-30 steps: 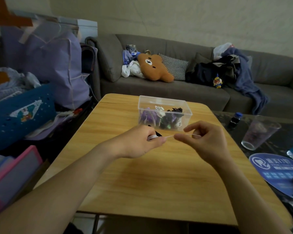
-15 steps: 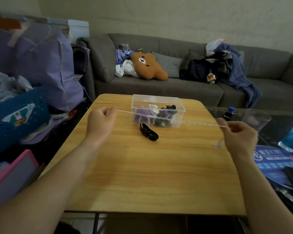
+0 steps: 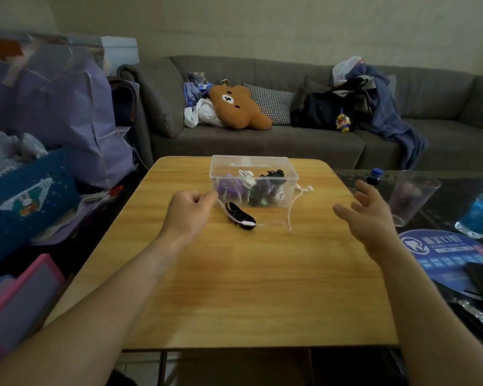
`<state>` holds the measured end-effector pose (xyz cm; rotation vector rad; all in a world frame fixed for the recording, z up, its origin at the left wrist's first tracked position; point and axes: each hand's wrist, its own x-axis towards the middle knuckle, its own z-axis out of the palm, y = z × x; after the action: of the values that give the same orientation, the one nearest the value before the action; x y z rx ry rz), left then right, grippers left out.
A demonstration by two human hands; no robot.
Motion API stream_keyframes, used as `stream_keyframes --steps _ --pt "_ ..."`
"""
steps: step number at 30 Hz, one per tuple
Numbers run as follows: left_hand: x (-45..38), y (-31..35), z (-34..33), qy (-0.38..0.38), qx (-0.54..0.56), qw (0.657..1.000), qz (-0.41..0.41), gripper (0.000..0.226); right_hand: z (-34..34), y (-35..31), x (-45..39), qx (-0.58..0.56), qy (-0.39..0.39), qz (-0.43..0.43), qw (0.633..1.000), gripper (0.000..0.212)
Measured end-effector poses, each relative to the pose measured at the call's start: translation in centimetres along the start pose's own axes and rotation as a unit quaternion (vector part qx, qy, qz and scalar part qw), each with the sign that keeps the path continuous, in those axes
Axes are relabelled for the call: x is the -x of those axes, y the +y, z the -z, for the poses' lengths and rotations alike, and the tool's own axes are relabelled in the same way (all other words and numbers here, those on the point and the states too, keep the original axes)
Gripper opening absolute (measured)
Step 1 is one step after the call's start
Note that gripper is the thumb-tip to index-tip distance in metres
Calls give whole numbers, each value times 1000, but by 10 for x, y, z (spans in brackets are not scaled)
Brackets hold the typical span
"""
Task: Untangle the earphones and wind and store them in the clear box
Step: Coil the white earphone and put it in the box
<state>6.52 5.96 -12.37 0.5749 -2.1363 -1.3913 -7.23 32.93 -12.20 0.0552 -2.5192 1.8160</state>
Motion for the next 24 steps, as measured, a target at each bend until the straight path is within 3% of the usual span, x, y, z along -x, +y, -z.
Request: stream_keyframes --steps 2,4,6,8,10,12,16,19,22,24 --pt "7 9 -2 -65 14 998 -20 50 -15 -3 11 16 47 32 998 51" --pt "16 17 -5 -140 24 989 -39 47 -29 -11 24 6 21 119 993 32" --pt "25 24 -6 -210 26 976 -43 44 -44 -22 42 13 -89 212 973 22" --pt "32 28 -7 -257 34 965 -39 44 -60 -31 62 40 -233 267 934 30" --pt "35 29 -6 -288 37 956 -39 45 -72 -31 74 31 -329 275 903 37" --pt "36 28 -4 -314 16 949 -32 45 -76 -30 79 14 -373 265 889 41" --pt "34 24 5 -375 -73 924 -16 46 -70 -34 72 25 -353 260 898 27" --pt "31 27 11 -413 -56 909 10 47 -65 -34 70 15 -359 267 894 29" --pt "31 32 14 -414 40 908 55 46 -64 -33 71 6 -341 261 903 29" --pt "29 34 13 -376 154 909 93 49 -63 -31 70 -16 -316 251 915 27"
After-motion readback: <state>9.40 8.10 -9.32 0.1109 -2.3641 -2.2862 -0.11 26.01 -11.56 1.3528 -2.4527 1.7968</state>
